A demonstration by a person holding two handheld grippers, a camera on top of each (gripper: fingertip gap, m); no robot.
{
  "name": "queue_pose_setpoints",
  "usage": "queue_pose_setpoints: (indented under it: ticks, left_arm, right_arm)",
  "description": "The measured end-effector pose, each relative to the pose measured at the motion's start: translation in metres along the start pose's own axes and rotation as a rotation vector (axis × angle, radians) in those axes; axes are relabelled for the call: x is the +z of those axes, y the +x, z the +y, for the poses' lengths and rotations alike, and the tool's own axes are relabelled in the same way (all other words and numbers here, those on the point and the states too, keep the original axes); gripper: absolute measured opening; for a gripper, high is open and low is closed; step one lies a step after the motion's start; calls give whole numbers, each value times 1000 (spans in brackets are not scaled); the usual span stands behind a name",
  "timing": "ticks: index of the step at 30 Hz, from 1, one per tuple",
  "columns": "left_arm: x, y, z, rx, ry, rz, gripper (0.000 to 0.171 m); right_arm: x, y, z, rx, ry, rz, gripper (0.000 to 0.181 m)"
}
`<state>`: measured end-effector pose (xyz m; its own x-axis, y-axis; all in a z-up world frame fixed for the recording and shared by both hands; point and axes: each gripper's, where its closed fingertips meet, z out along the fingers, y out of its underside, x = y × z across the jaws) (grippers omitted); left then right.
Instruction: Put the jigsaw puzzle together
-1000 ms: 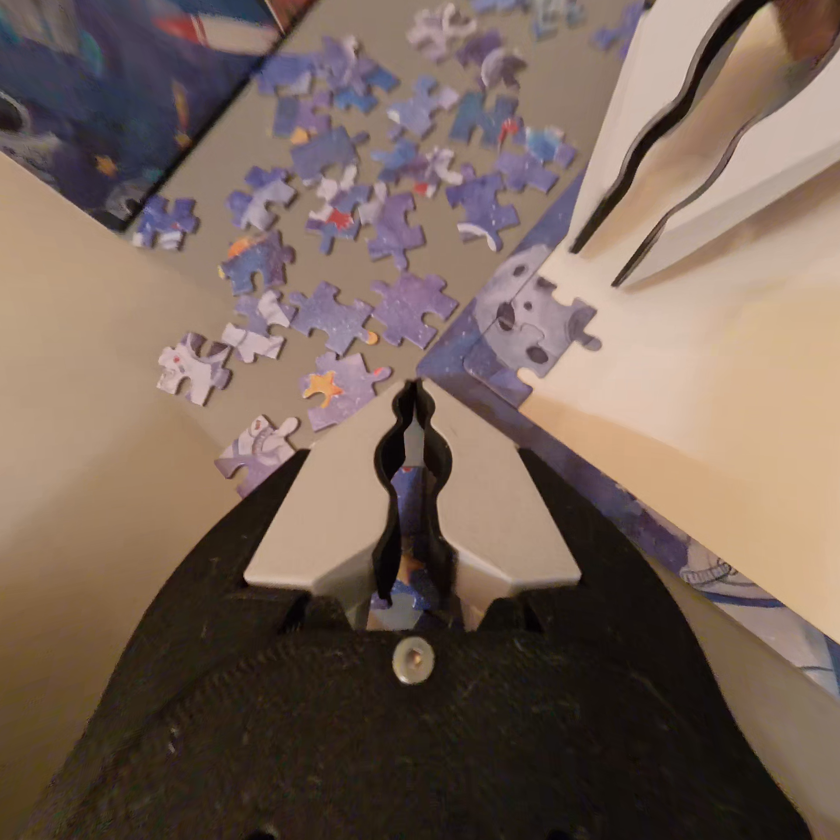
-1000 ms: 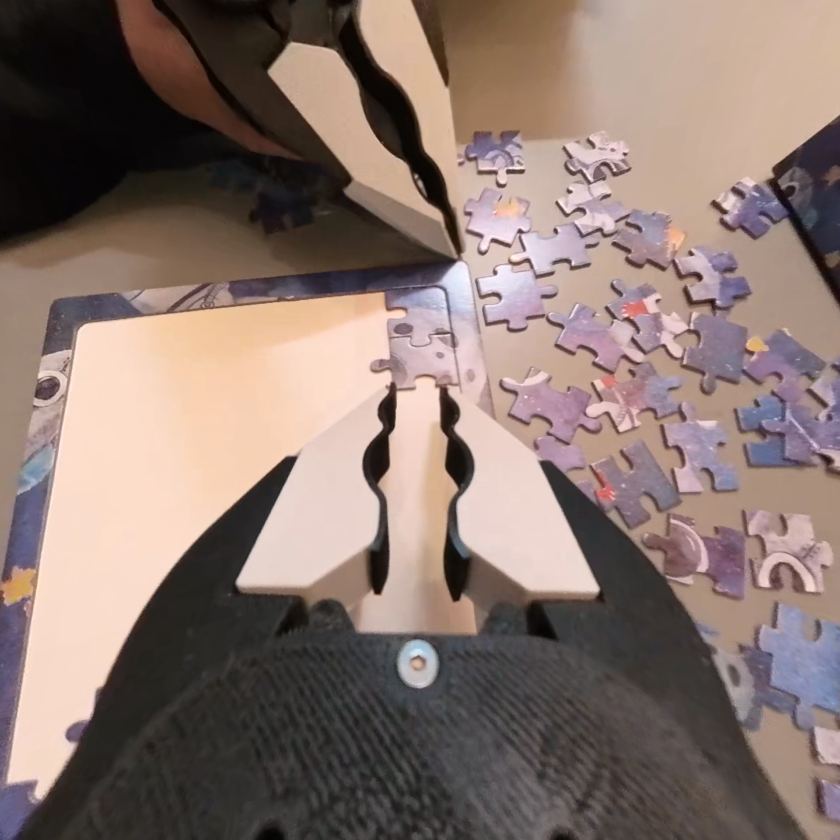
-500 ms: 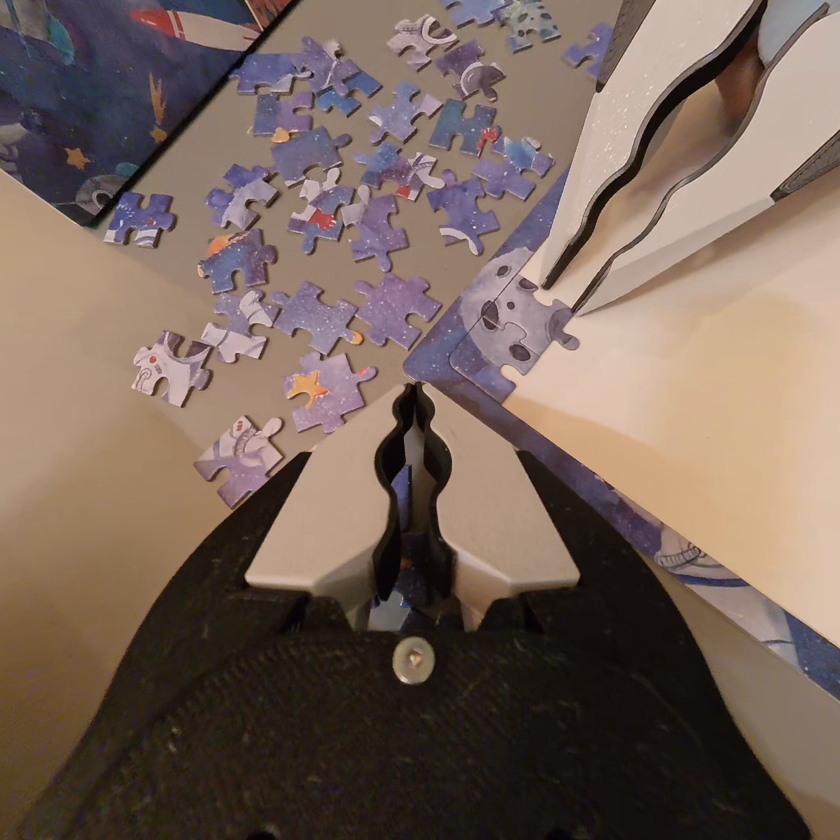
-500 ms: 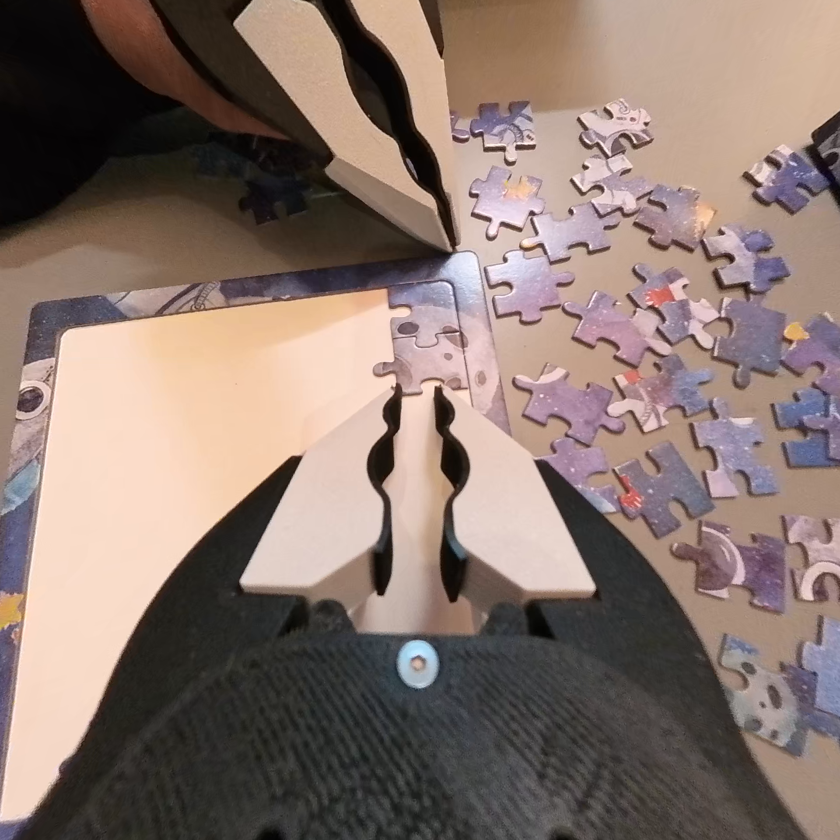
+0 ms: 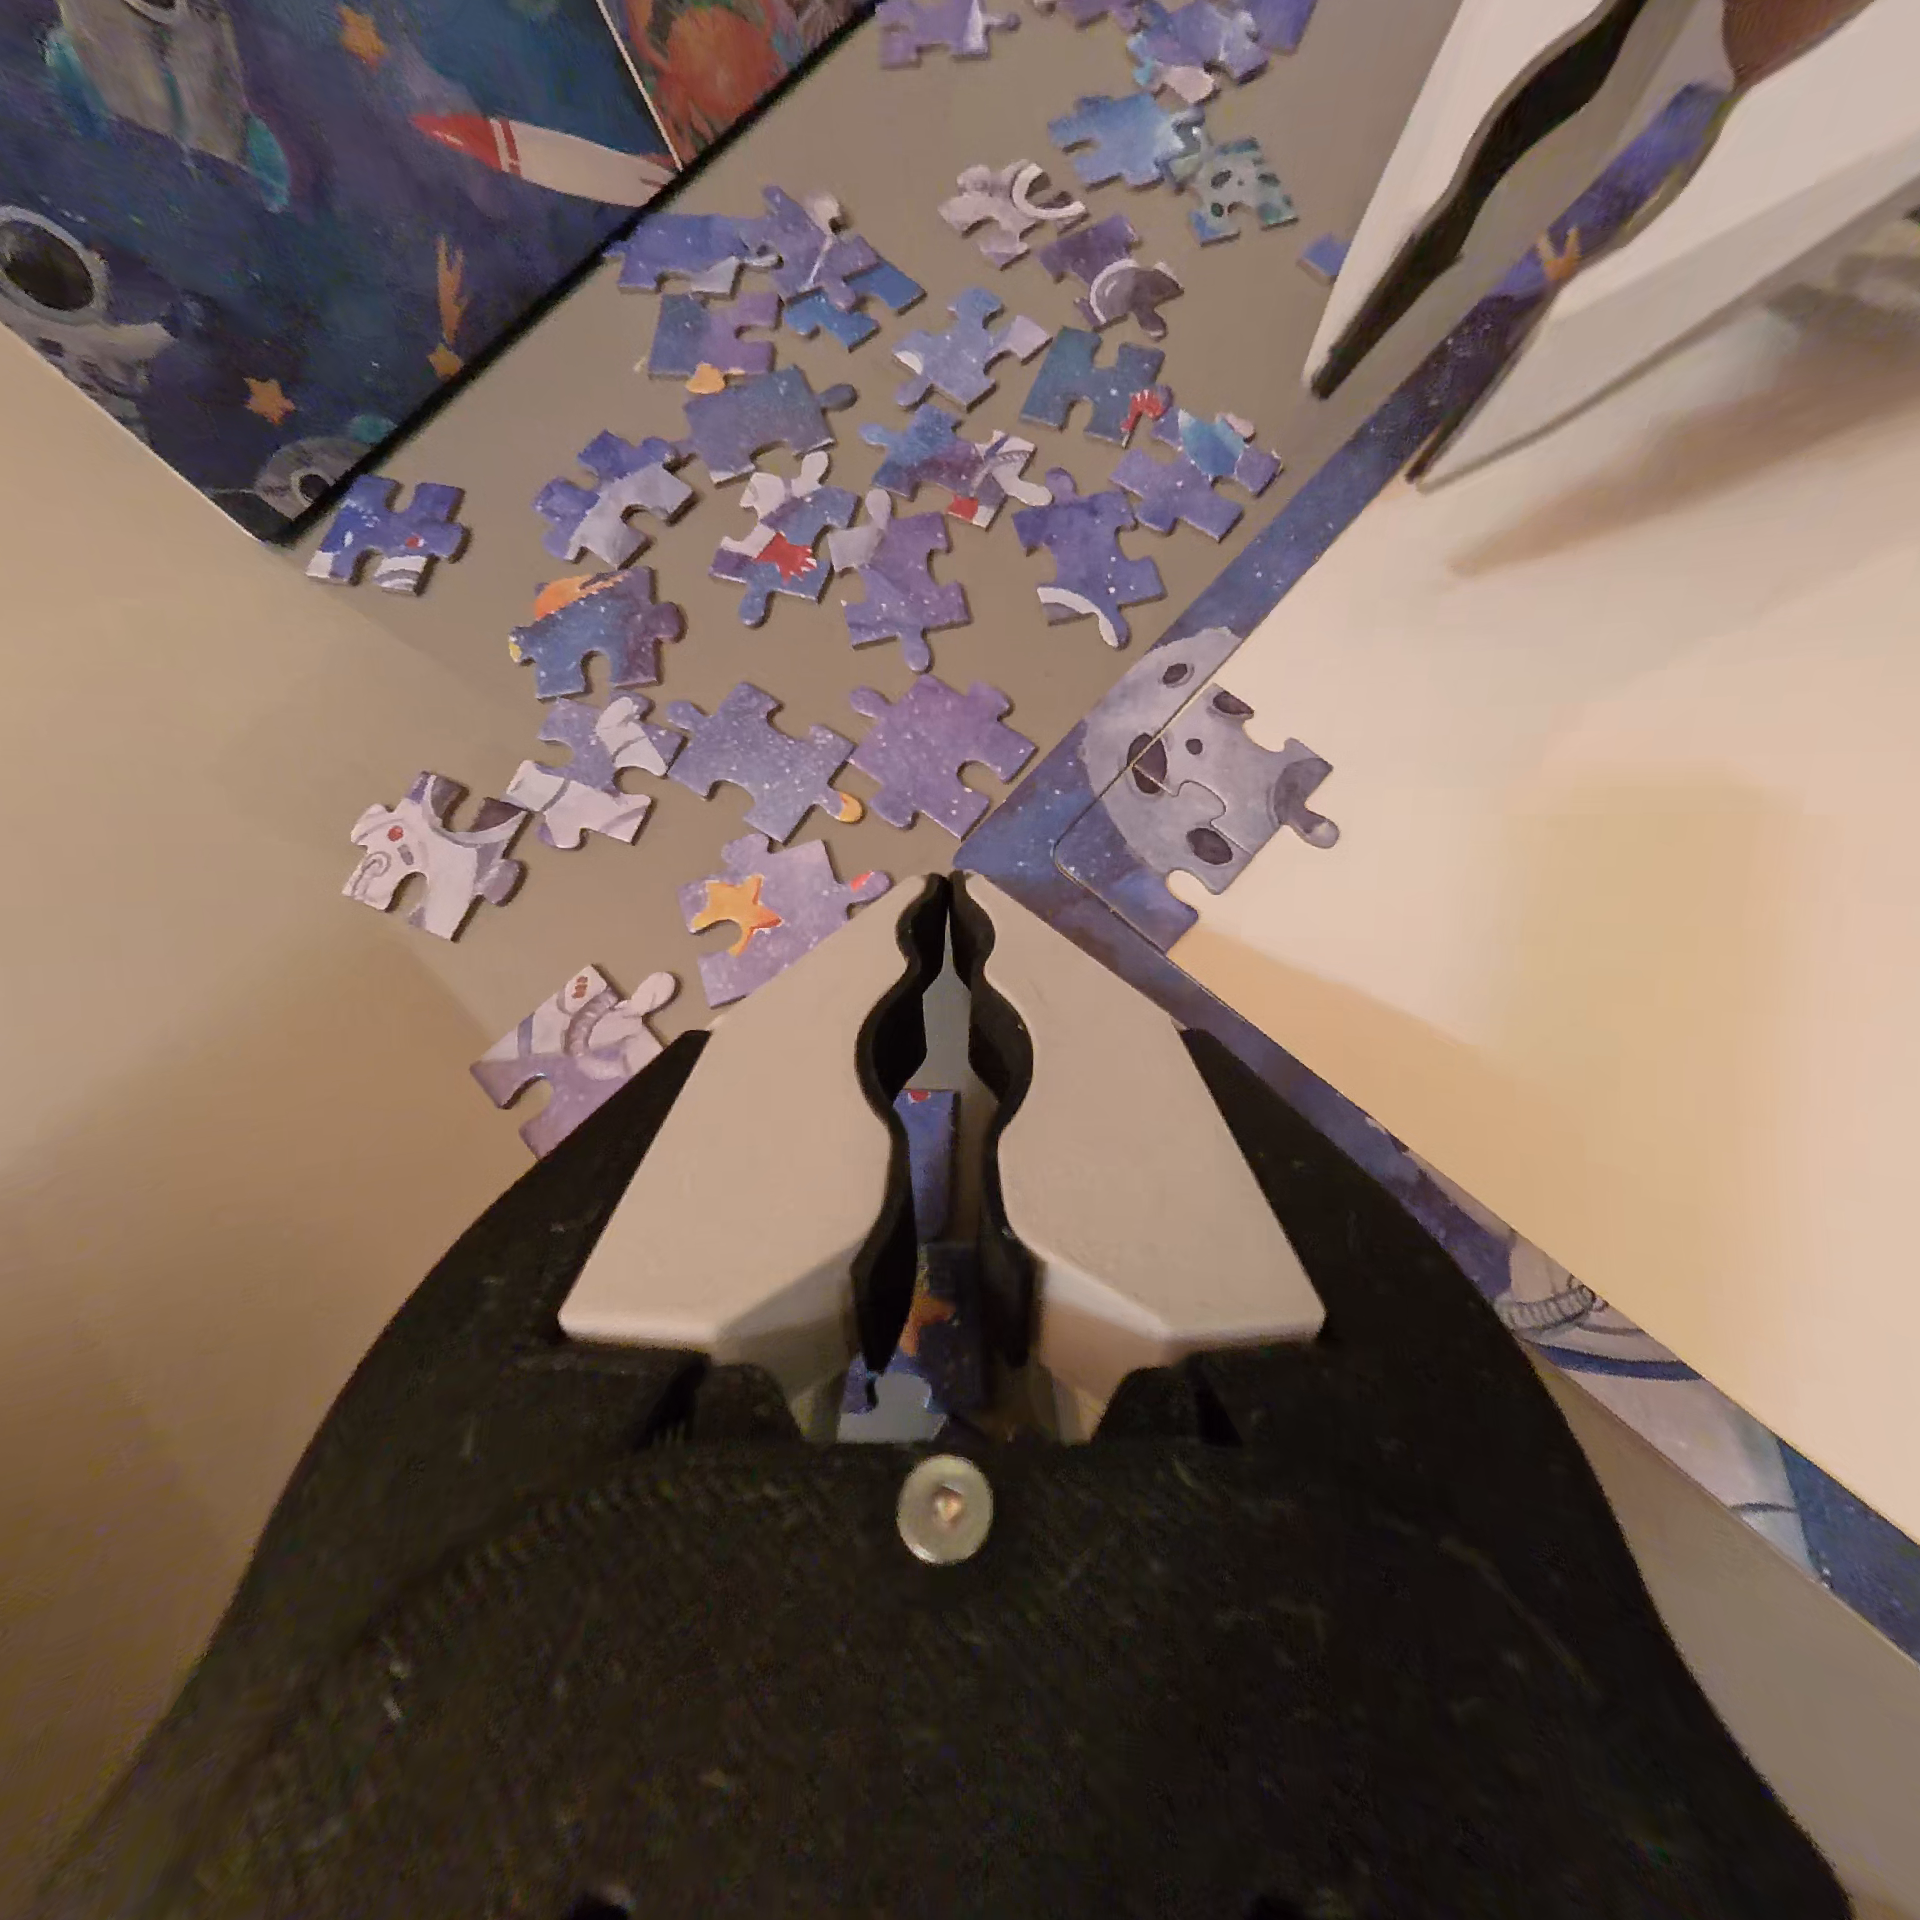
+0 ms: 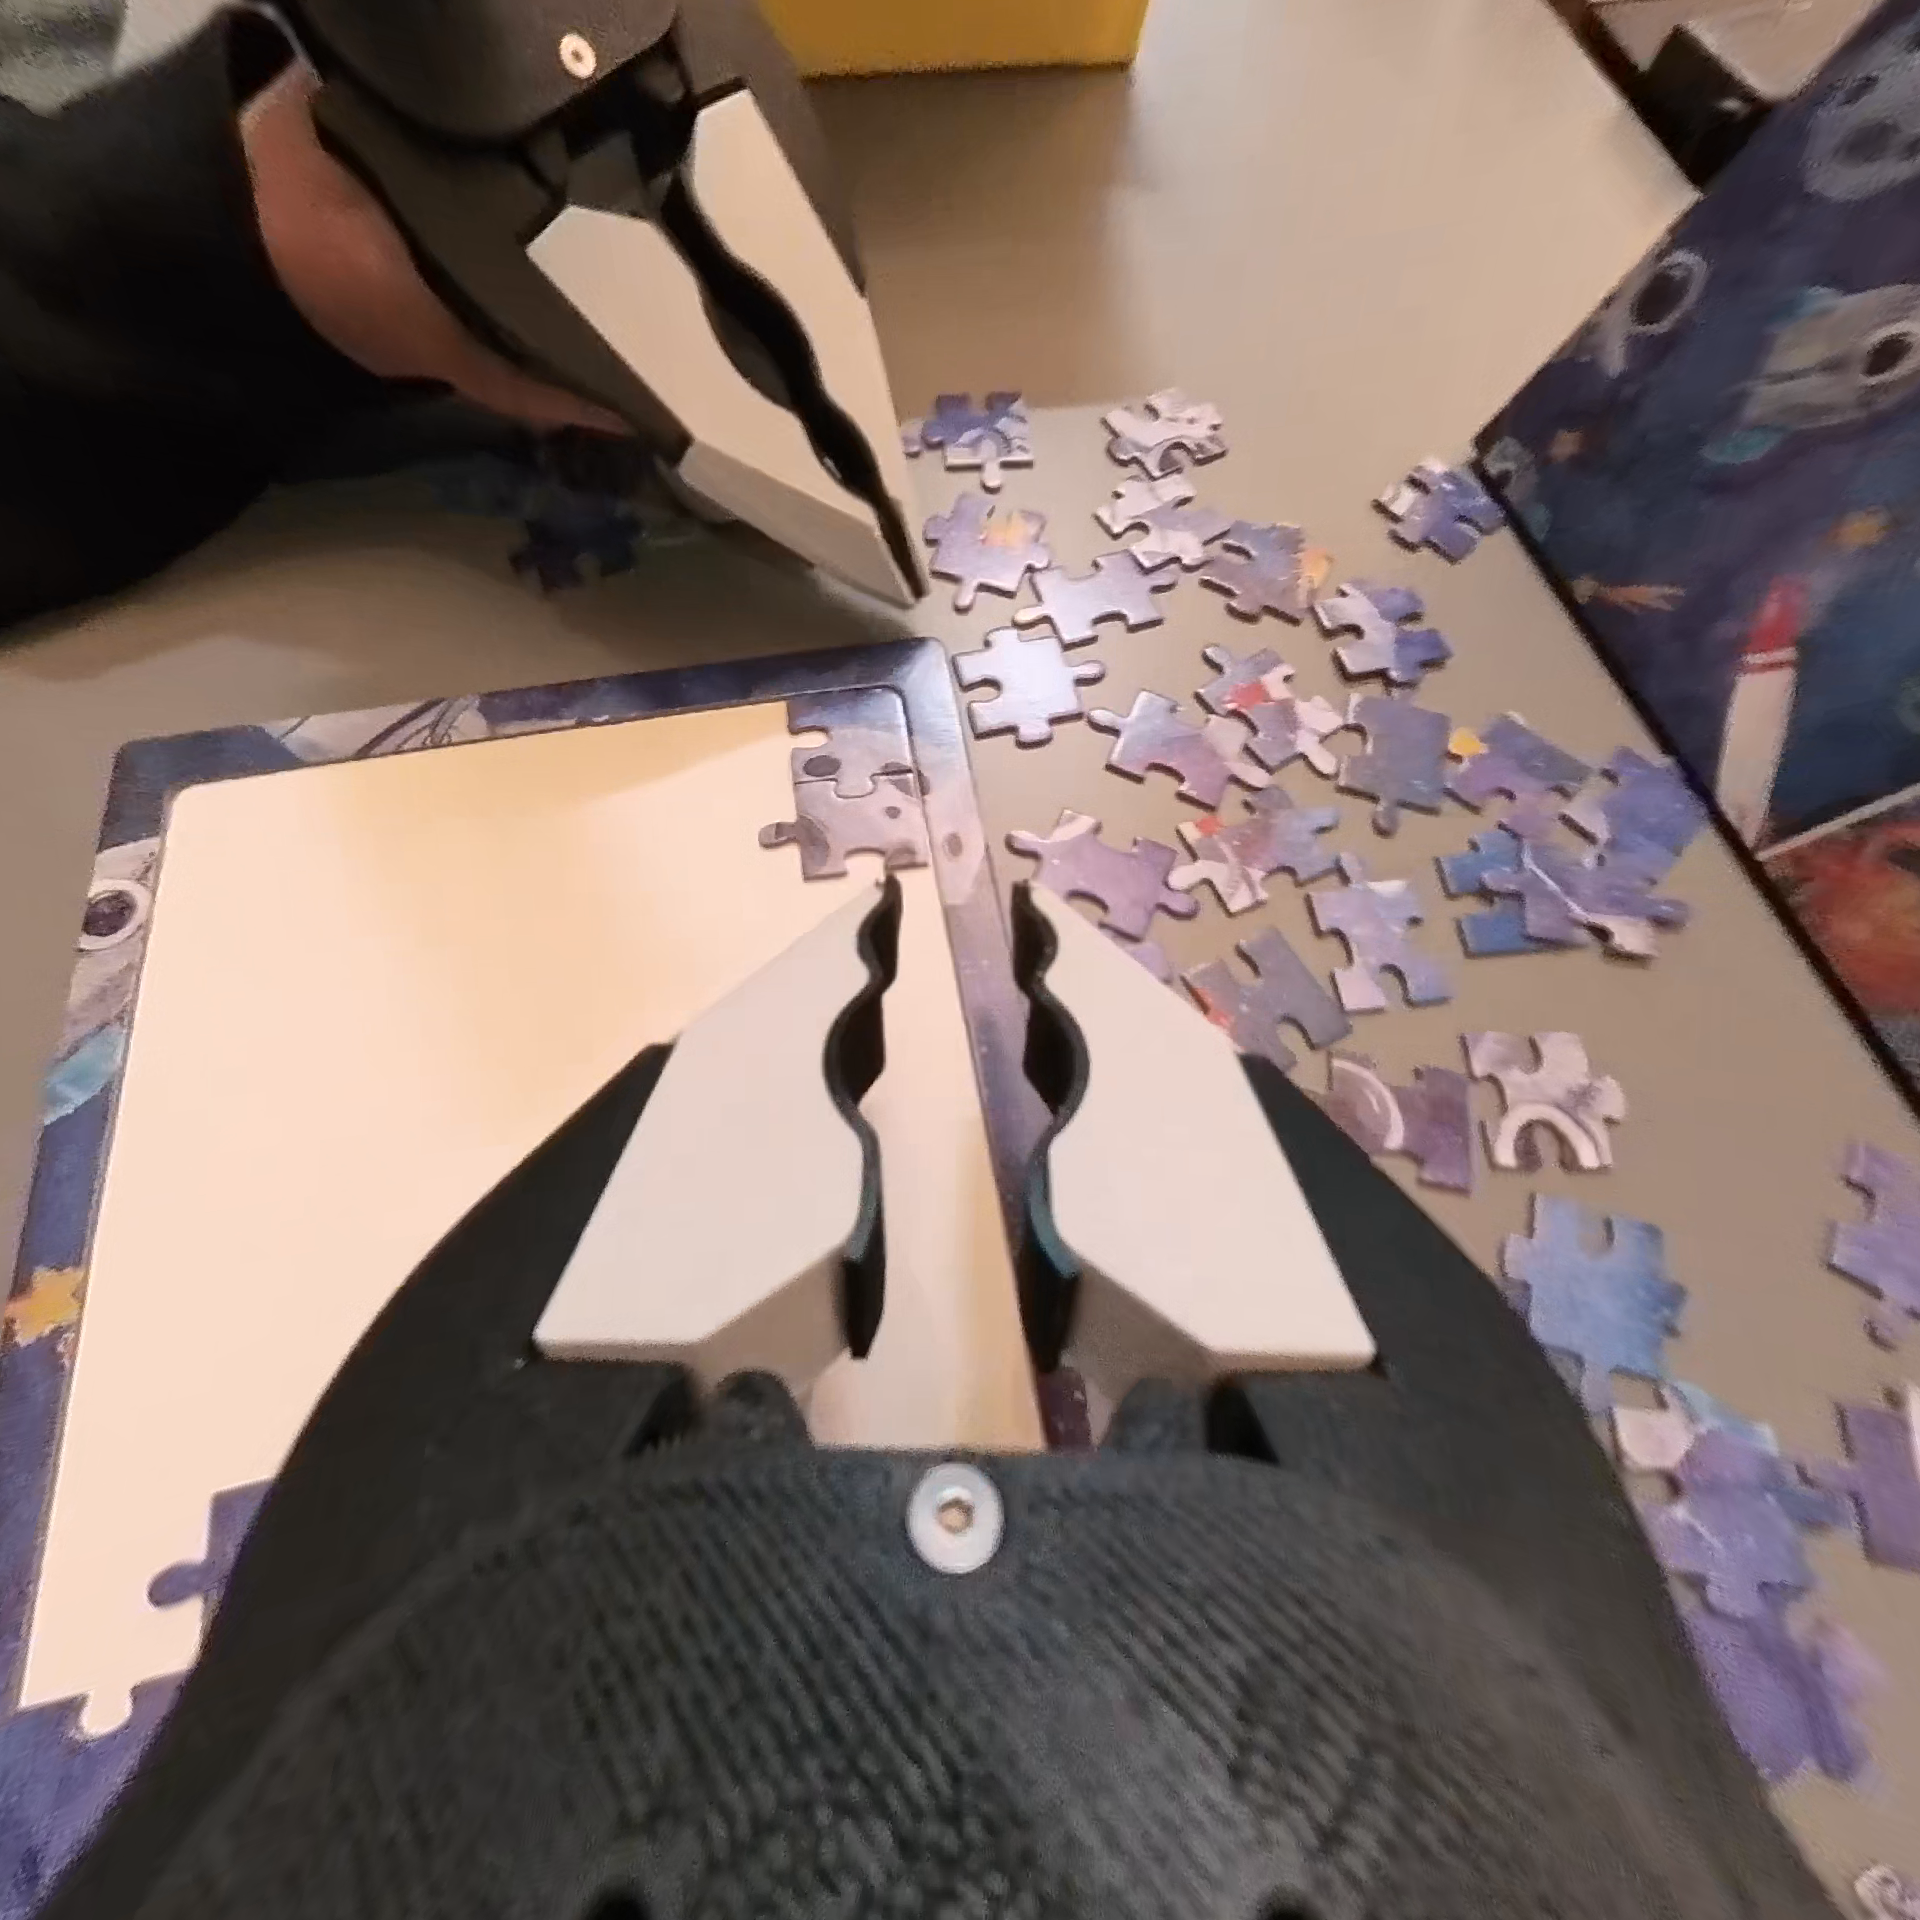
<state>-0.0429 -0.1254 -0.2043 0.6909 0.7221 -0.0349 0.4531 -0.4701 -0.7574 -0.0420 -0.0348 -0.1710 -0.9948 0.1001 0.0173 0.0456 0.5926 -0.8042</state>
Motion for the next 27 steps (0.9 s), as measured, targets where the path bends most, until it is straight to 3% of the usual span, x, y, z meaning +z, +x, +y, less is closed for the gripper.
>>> queue_pose_setpoints:
  ticks: [6, 12, 27]
  left_arm:
    - [3, 1, 3, 14, -27, -2, 0]
    - [6, 2, 7, 44, -62, -19, 0]
    - [7, 3, 7, 48, -65, -17, 0]
  right_arm:
    - [11, -23, -6, 88, 85, -117, 19]
    - [34, -26, 11, -37, -50, 3, 34]
    - [41, -15, 17, -8, -82, 48, 39]
